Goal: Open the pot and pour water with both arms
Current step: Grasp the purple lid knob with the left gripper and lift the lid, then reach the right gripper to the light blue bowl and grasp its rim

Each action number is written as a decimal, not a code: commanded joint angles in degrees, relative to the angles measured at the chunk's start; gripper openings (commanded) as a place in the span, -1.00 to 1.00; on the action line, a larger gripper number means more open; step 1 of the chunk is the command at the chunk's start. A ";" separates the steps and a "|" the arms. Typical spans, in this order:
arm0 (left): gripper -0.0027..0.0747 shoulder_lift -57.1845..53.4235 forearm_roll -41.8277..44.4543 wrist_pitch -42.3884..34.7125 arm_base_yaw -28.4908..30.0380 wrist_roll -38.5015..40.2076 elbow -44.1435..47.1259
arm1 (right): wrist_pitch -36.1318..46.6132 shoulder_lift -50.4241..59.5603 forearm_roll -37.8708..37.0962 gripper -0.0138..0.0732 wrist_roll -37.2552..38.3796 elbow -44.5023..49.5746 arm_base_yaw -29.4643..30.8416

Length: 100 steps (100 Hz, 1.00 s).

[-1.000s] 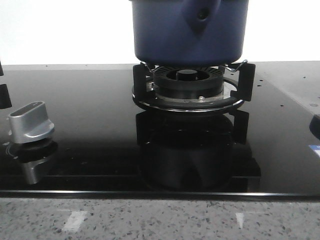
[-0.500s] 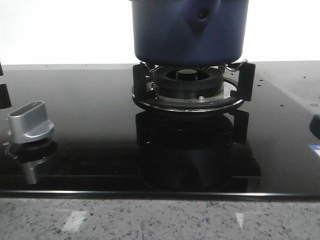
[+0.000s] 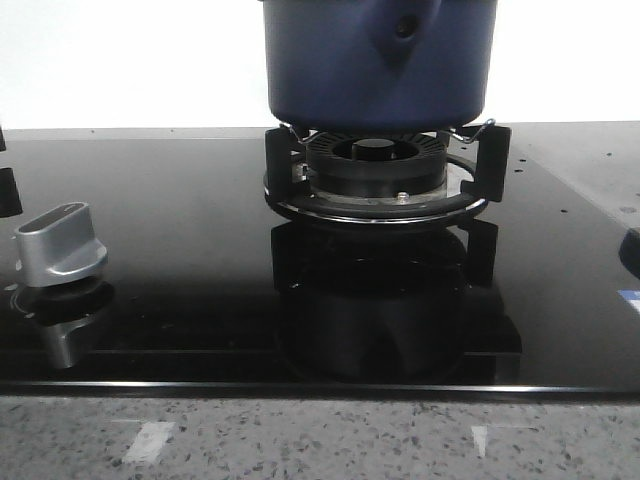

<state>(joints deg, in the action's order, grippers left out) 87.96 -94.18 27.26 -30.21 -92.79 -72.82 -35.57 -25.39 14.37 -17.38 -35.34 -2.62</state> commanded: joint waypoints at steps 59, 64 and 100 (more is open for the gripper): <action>0.40 6.91 -1.18 4.11 -0.47 -0.18 -10.35 | 2.73 -0.87 -0.13 0.23 0.12 -2.26 0.06; 0.40 7.23 -1.04 3.88 -0.47 -0.18 -10.35 | 2.59 -0.87 -0.13 0.23 0.12 -2.26 0.06; 0.40 9.30 0.38 5.02 -0.47 -0.18 -10.41 | 1.37 -0.87 -0.13 0.23 0.12 -2.26 0.06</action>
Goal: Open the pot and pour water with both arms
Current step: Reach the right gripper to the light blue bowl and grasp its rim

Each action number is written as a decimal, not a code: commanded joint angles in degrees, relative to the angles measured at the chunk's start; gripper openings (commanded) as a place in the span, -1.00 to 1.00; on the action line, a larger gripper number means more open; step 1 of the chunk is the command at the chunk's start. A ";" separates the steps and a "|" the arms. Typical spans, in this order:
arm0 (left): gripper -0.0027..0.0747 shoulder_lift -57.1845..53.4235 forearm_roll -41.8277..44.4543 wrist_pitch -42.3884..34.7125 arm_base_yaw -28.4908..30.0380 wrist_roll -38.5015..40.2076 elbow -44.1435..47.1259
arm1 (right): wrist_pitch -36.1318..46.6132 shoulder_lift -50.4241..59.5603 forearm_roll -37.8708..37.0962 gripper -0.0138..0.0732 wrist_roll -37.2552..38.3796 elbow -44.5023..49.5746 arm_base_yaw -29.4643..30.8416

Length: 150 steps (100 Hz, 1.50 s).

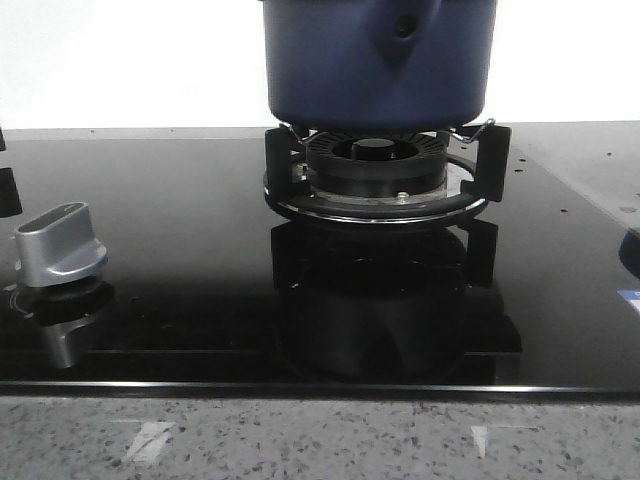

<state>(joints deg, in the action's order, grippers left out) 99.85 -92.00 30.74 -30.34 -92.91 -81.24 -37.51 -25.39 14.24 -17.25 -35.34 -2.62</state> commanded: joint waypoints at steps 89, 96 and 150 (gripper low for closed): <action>-0.18 -3.72 -1.81 2.59 -0.09 -0.06 -2.28 | -0.99 -0.87 -0.94 0.23 -0.01 -2.26 0.06; -0.09 -3.82 -1.81 2.59 -0.09 -0.06 -2.28 | -0.85 -0.87 -1.14 0.23 -0.01 -2.26 0.06; -0.03 -9.92 -1.81 4.95 3.30 -0.06 -2.66 | -3.39 -5.95 -17.75 0.23 17.25 -4.63 0.06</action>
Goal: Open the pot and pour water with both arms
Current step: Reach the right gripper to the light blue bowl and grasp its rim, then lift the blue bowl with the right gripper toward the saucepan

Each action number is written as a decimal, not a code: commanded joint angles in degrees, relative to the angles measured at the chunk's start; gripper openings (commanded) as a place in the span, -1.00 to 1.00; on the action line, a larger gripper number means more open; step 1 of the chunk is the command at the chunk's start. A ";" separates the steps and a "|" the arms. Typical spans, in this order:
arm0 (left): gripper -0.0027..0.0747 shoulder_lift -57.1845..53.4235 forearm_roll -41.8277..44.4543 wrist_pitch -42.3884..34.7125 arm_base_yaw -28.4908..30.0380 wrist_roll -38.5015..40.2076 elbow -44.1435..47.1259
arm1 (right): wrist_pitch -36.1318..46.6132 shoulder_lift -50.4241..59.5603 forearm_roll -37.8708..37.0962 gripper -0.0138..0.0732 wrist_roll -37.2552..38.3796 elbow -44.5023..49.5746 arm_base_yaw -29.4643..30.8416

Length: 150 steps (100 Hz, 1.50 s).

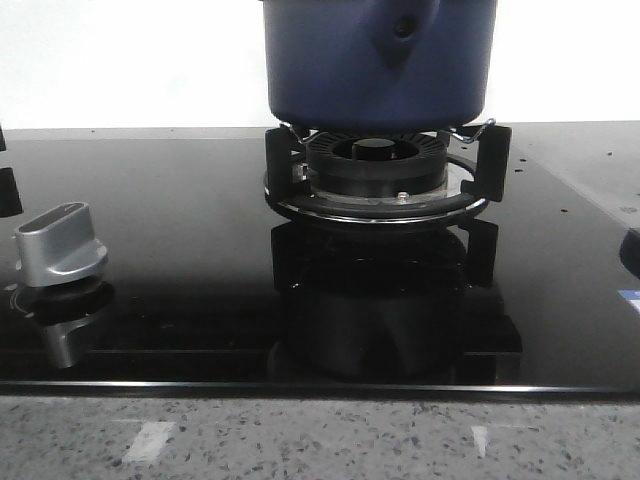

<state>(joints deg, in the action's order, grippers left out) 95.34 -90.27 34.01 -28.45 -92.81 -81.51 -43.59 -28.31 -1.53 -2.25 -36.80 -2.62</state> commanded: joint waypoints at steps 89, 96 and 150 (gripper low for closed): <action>-0.03 -15.46 0.14 13.73 21.31 1.56 -2.39 | -5.28 -51.55 -5.58 0.22 10.43 -34.43 19.94; -0.03 -15.46 0.26 13.73 21.31 1.56 -2.39 | -5.50 -53.32 -5.58 0.22 10.43 -34.43 20.30; -0.03 -15.26 1.44 13.08 21.31 1.56 -2.39 | -5.48 -57.38 -5.58 -0.85 10.43 -34.32 20.40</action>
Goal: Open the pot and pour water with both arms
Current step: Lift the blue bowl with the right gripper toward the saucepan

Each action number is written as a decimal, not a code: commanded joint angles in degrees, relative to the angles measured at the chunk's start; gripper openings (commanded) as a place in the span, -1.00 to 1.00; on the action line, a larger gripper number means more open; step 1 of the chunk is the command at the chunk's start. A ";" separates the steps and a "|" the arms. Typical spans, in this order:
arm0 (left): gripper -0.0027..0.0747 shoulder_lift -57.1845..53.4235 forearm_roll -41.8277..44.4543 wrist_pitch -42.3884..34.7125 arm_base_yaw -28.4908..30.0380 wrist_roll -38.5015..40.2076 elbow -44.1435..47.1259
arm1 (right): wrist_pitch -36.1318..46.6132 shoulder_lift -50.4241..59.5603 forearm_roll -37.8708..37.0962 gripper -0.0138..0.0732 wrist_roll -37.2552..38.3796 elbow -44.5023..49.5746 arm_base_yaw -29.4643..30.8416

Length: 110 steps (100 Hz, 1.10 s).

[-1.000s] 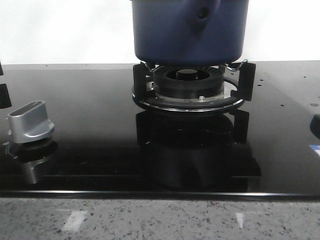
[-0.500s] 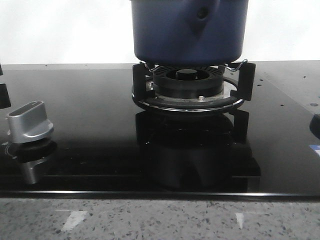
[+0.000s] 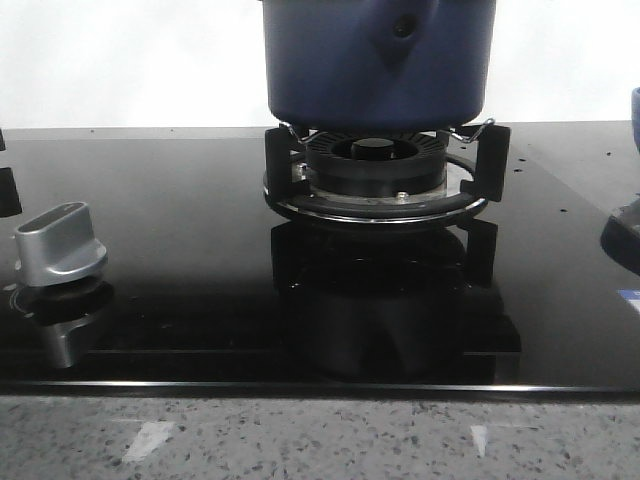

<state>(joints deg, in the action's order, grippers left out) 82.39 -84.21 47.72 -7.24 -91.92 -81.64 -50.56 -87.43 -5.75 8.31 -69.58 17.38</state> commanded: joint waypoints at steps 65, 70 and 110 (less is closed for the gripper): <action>-0.03 -2.32 -4.63 -0.62 0.10 0.68 -2.26 | -6.83 6.83 1.34 -0.85 -1.18 -14.72 -6.03; -0.03 -2.32 -4.59 -0.62 0.10 0.68 -2.26 | -7.24 6.83 1.43 -0.85 -1.18 -16.86 -7.64; -0.03 -2.32 -4.32 -1.59 0.10 0.68 -2.26 | -5.60 3.88 2.61 -0.85 -1.18 -32.14 -20.68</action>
<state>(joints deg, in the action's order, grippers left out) 82.39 -83.86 47.38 -7.24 -91.92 -81.64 -60.80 -84.69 -3.74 7.45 -97.68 -1.53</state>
